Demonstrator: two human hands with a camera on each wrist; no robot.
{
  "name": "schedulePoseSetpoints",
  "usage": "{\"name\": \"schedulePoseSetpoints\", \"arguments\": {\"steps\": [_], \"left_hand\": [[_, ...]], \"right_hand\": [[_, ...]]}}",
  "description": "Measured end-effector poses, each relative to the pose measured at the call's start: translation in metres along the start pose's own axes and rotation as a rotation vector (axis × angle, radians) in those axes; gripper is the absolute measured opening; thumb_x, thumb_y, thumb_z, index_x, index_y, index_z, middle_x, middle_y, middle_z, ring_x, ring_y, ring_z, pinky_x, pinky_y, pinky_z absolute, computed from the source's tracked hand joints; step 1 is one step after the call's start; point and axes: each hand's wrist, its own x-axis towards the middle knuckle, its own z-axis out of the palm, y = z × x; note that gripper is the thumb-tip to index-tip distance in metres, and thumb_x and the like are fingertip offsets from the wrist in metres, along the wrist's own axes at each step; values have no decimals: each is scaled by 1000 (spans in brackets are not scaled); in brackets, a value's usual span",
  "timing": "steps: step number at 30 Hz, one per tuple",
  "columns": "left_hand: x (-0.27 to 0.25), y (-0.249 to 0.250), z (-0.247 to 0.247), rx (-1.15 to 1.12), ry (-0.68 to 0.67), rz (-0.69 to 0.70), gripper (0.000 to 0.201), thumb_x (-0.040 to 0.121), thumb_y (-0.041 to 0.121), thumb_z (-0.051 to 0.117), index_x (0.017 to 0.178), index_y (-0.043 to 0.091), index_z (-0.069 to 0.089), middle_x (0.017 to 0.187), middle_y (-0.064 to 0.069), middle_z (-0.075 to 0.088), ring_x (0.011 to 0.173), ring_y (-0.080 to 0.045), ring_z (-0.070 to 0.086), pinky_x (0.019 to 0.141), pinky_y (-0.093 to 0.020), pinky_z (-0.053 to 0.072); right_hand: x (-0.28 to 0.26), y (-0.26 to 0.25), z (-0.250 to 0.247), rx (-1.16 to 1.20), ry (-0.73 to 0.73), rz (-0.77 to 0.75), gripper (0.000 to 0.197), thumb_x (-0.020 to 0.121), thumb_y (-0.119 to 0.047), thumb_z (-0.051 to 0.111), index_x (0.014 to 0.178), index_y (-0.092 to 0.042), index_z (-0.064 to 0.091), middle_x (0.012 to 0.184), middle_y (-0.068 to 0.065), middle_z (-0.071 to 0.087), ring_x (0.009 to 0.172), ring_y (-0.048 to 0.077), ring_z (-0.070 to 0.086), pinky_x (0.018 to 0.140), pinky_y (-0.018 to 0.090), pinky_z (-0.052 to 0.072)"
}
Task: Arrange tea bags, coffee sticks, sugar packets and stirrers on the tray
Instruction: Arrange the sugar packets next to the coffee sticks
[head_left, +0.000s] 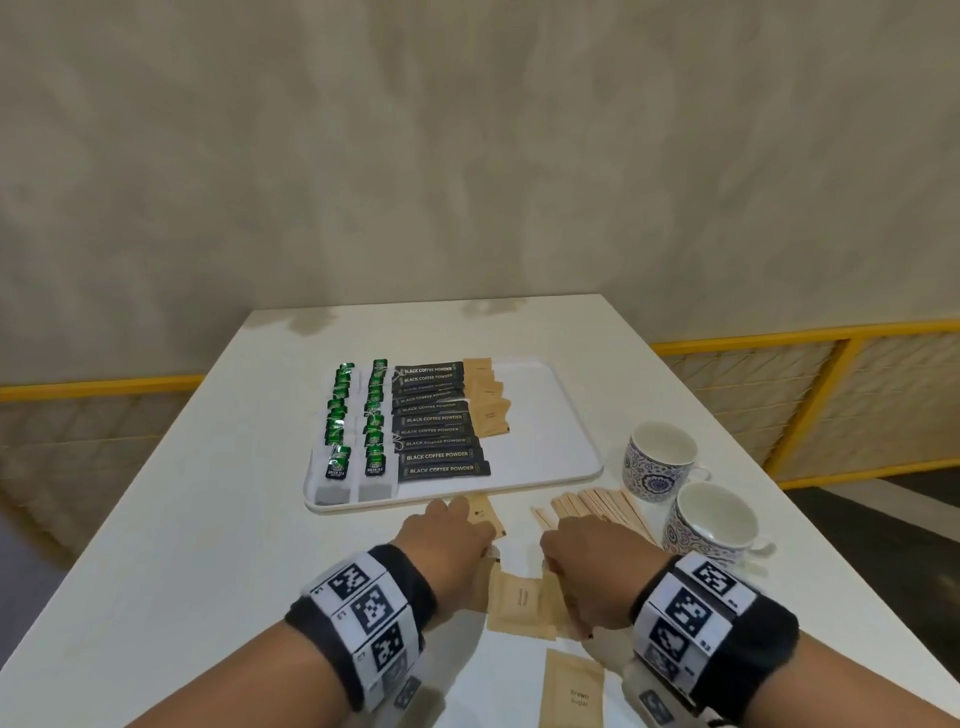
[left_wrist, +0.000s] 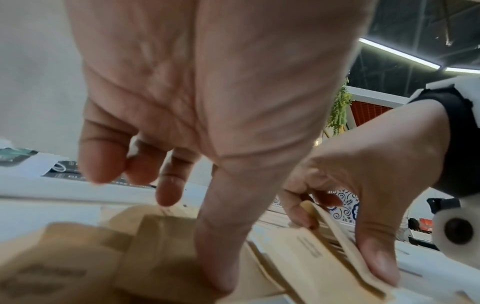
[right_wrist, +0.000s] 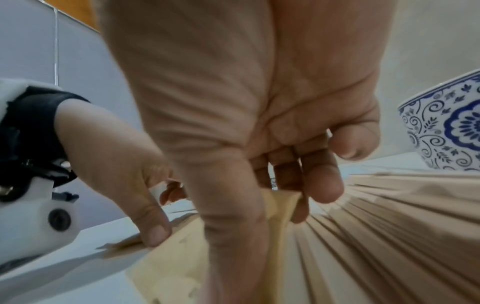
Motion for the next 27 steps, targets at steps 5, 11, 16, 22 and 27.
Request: {"name": "schedulePoseSetpoints", "arguments": {"steps": [5,11,16,22,27], "left_hand": [[-3,1,-9,43,-59,-30,28,87,9,45,111,12,59,116,-8,46,112,-28,39,88,-38,44],[-8,-8,-31,-193,-95,84,15,90,16,54,82,23,43,85,4,53,87,-19,50,73,-30,42],[-6,24,-16,-176,-300,153,52,89,27,62,133,17,37,123,-8,56,106,-26,54,81,-33,43],[-4,40,6,-95,-144,27,62,83,34,68,132,14,34,126,-12,45,112,-30,47,85,-38,39],[-2,42,10,-37,-106,17,55,83,36,67,126,12,44,127,-12,39,118,-30,36,95,-40,35]], "right_hand": [[-7,8,-8,186,15,-45,28,76,-24,78,80,-20,50,82,-2,59,78,18,51,60,29,39],[-34,8,-8,214,-223,-234,43,76,-26,77,111,-36,53,95,-11,59,94,16,54,90,35,45],[-31,-11,22,-62,-228,-382,14,99,-35,39,105,-39,50,114,7,57,111,29,53,97,39,38],[-20,-10,38,-146,48,-368,30,99,-21,43,128,-18,51,117,16,44,105,33,47,64,36,32],[-18,-14,40,-32,16,-327,32,95,-8,40,126,-15,45,118,13,38,87,23,34,54,27,25]]}}
